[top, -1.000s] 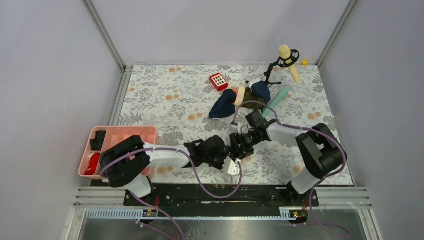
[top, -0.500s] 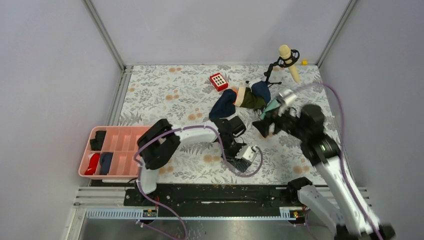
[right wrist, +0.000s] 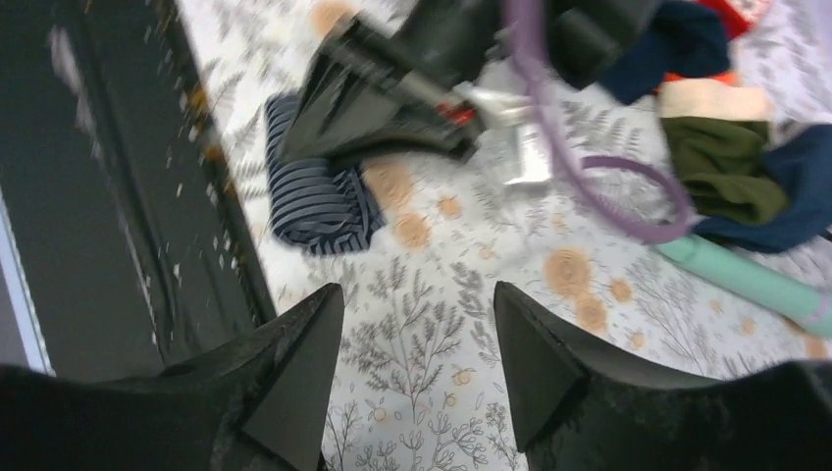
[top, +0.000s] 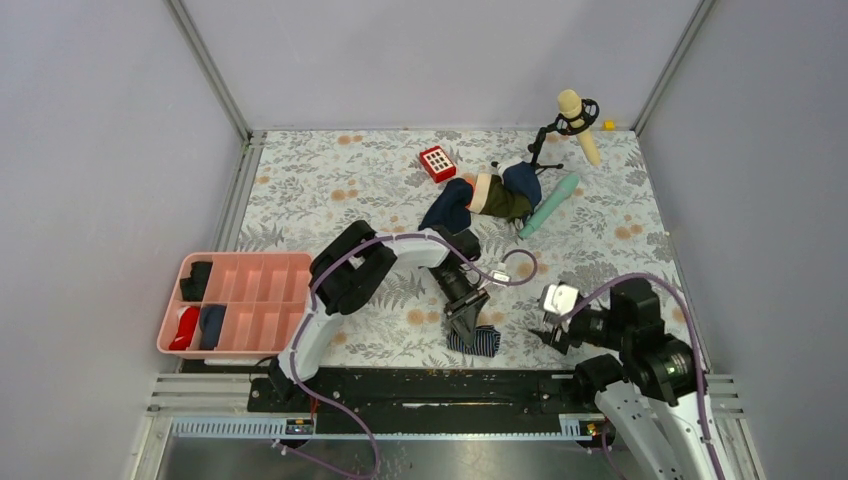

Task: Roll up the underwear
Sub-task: Roll the underwear to the center of the board.

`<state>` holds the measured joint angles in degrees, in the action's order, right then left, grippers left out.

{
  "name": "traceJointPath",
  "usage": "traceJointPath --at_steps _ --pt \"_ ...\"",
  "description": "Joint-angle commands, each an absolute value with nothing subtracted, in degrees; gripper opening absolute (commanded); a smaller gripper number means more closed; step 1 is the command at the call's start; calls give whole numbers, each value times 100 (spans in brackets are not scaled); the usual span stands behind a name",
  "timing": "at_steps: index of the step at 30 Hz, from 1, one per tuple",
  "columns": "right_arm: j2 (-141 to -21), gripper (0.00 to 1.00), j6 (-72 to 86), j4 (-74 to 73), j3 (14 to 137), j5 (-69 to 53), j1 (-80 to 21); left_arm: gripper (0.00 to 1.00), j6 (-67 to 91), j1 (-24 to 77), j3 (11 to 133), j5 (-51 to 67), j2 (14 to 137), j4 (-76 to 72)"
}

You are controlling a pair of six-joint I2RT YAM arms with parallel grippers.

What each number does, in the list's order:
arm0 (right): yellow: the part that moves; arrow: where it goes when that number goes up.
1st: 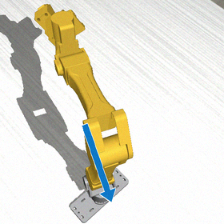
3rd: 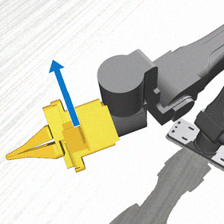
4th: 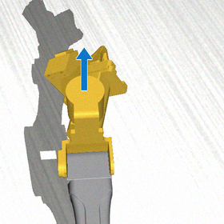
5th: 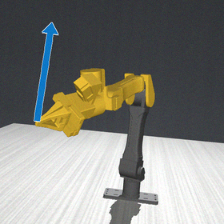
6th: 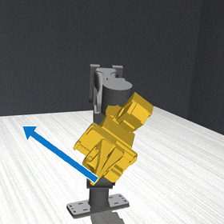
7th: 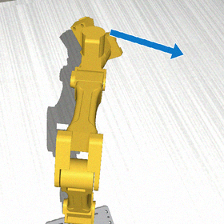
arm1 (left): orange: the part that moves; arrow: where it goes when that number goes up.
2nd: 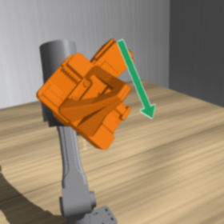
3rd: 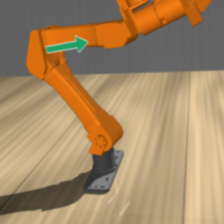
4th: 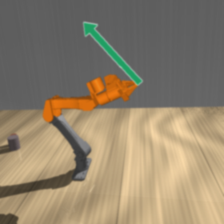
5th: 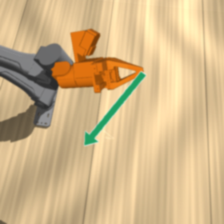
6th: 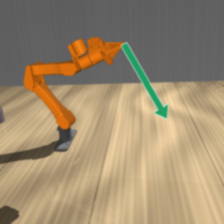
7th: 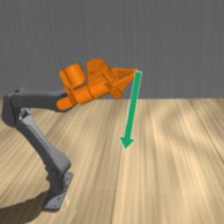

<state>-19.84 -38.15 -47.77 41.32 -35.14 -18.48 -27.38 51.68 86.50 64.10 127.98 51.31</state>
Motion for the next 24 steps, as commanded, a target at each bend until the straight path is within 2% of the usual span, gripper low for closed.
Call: traceJointPath --at_steps 1,6,11,16,24 --pt "-1837 69 -6076 -5497 3594 -4550 -1876 0 -1086 4917 8250 6255 13053 4658" --pt "-2556 74 -6690 -5008 3019 -4717 -2267 0 -796 4819 8247 6027 13166 4496" --pt "-3375 76 -5130 -2630 2351 -3176 -4160 0 -575 4805 8163 5988 13267 4231" --pt "-4717 74 -3911 -1290 2533 -1668 -5626 0 -522 4786 8156 5987 13312 4204" --pt "-5351 71 -3573 -504 2388 -1065 -6028 0 -467 4766 8188 6155 13396 4194"
